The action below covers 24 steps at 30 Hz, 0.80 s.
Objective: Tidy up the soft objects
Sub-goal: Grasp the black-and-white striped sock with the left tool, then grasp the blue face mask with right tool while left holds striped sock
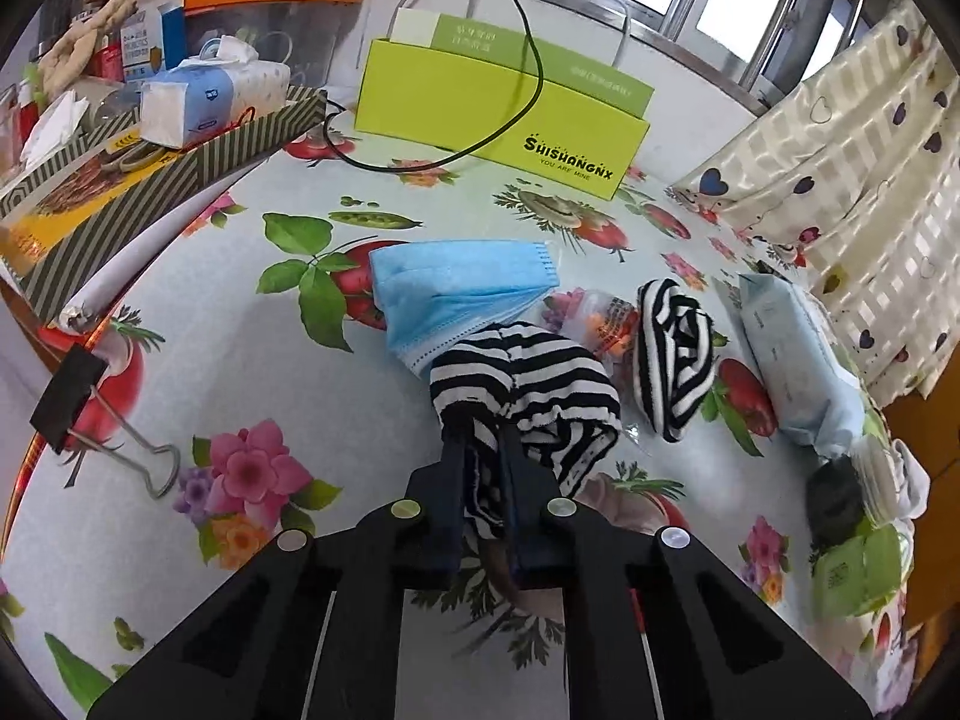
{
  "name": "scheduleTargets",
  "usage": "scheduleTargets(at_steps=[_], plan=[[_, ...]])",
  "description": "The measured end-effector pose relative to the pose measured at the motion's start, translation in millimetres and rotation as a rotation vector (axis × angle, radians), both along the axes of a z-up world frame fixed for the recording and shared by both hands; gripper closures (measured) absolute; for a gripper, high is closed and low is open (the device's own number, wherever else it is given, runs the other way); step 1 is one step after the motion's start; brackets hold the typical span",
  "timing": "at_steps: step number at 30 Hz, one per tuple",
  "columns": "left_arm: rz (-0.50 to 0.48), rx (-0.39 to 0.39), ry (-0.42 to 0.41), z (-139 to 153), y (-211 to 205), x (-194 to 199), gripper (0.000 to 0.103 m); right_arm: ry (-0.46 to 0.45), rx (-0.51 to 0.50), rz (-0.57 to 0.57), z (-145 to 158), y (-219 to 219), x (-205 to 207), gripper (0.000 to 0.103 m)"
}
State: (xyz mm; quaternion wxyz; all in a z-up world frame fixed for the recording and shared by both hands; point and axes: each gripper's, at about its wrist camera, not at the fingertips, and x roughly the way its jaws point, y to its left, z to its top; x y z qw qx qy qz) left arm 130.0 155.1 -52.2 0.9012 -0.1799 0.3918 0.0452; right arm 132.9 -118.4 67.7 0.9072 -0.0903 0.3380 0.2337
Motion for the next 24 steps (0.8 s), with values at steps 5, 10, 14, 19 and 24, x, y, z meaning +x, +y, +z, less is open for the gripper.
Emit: scheduleTargets(at_steps=[5, 10, 14, 19, 24], plan=[[-0.014, -0.02, -0.046, 10.6, -1.7, -20.0, 0.094, -0.015, -0.038, 0.037, 11.4, 12.6, 14.0, 0.009], [-0.02, -0.04, -0.073, 17.8, 0.9, -38.2, 0.094, -0.008, -0.09, 0.093, 16.7, 35.1, 39.3, 0.009], [-0.017, -0.044, -0.088, 20.8, 4.9, -47.4, 0.094, 0.025, -0.121, 0.132, 12.8, 57.3, 66.8, 0.009], [-0.007, -0.051, -0.095, 20.6, 13.2, -55.7, 0.094, 0.083, -0.192, 0.195, -5.4, 94.5, 107.8, 0.01], [0.0, -0.061, -0.091, 16.2, 20.7, -59.2, 0.094, 0.196, -0.192, 0.207, -29.2, 121.8, 151.6, 0.01]])
